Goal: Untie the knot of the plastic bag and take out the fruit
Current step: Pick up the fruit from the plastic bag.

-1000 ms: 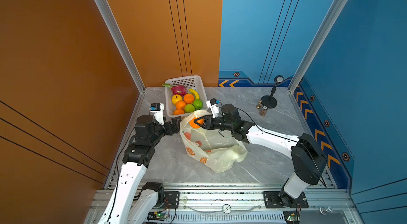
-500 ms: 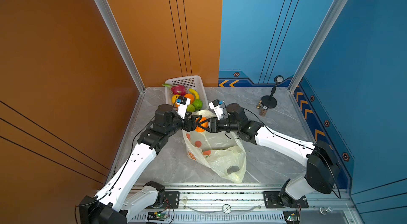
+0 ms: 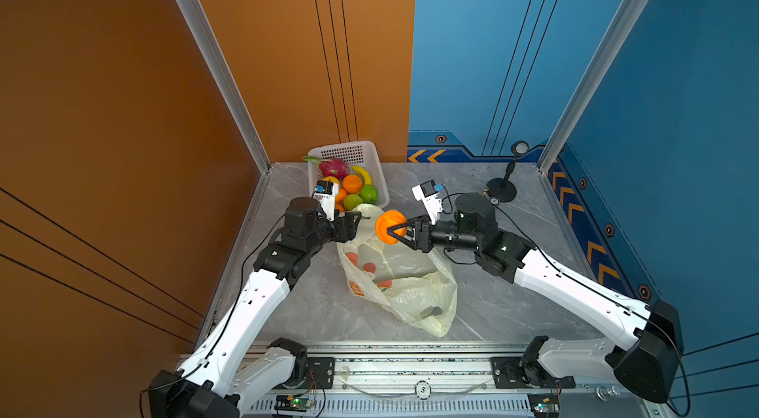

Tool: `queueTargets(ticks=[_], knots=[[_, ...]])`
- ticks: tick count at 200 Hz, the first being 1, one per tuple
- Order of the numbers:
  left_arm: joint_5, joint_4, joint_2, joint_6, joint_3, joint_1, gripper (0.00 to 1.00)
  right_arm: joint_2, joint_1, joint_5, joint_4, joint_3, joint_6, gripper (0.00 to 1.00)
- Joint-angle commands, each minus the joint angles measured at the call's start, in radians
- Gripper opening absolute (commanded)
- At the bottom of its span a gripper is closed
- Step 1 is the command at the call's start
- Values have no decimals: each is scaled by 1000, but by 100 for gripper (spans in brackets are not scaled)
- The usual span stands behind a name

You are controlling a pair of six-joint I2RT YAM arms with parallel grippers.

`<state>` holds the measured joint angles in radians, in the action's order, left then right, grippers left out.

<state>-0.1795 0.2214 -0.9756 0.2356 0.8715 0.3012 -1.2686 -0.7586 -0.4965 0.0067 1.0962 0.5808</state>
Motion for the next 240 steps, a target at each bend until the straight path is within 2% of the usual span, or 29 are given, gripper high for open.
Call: queueTargets(ticks=[1, 21, 24, 40, 54, 82, 106, 136, 164, 171, 199, 212, 223, 240], knots=[[-91, -137, 79, -68, -37, 3, 81, 16, 43, 22, -20, 33, 37, 33], [-214, -209, 116, -186, -50, 28, 85, -1, 93, -19, -63, 89, 83, 34], [-233, -215, 119, -202, -49, 35, 90, -4, 97, -27, -68, 96, 91, 34], [-286, -217, 119, -335, -27, 89, 95, -22, 109, -76, -101, 141, 114, 34], [-274, -216, 113, -427, -4, 150, 100, -41, 112, -118, -139, 179, 122, 35], [-201, -231, 75, -561, 42, 257, 97, -60, 106, -185, -153, 207, 159, 35], [-153, -252, 30, -603, 76, 291, 97, -59, 91, -203, -164, 207, 162, 34], [-151, -284, -21, -611, 109, 315, 100, -58, 72, -220, -179, 207, 160, 34], [-132, -295, -60, -610, 126, 332, 88, -51, 63, -221, -184, 208, 157, 35], [-123, -300, -66, -609, 127, 337, 79, -50, 64, -218, -190, 207, 157, 37], [-88, -315, -74, -594, 130, 348, 64, -46, 65, -201, -206, 211, 151, 41], [-62, -325, -74, -583, 130, 348, 59, -42, 71, -191, -210, 218, 149, 49], [-23, -336, -75, -562, 130, 349, 56, -37, 78, -174, -221, 223, 142, 62], [46, -353, -82, -531, 127, 345, 54, -24, 92, -86, -265, 234, 123, 78]])
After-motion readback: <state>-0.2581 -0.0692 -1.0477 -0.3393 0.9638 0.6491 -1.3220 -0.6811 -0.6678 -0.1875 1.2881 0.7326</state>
